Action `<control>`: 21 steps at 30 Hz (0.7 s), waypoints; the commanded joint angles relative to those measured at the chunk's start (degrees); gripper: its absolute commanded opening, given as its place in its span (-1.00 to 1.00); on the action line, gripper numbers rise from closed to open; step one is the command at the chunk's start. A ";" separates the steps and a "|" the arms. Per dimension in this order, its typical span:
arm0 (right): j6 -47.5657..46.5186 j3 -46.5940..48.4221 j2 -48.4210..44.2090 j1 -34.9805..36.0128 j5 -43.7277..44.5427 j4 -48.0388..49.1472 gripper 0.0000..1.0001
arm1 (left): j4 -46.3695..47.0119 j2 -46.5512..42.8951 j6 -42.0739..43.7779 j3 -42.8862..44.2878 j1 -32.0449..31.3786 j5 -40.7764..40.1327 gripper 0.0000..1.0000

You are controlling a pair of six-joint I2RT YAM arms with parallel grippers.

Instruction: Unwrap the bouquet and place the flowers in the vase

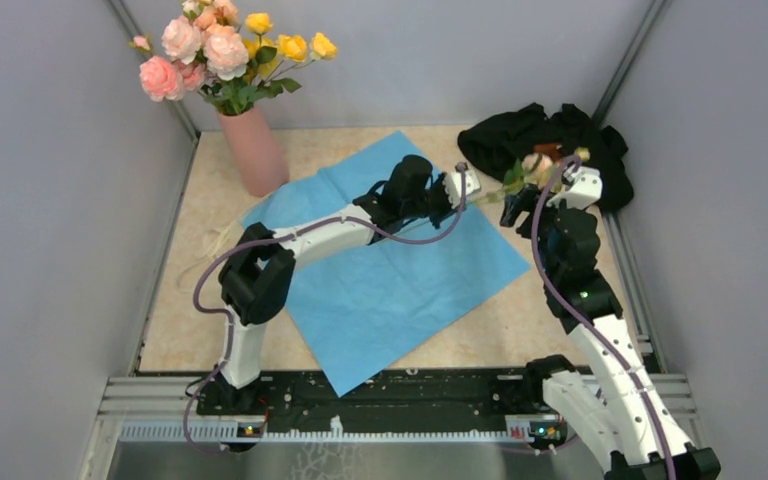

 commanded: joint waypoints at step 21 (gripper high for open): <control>9.49 -0.07 5.75 -0.49 -18.06 16.96 0.46 | 47.21 -37.66 -9.01 -35.14 6.19 -21.76 -1.00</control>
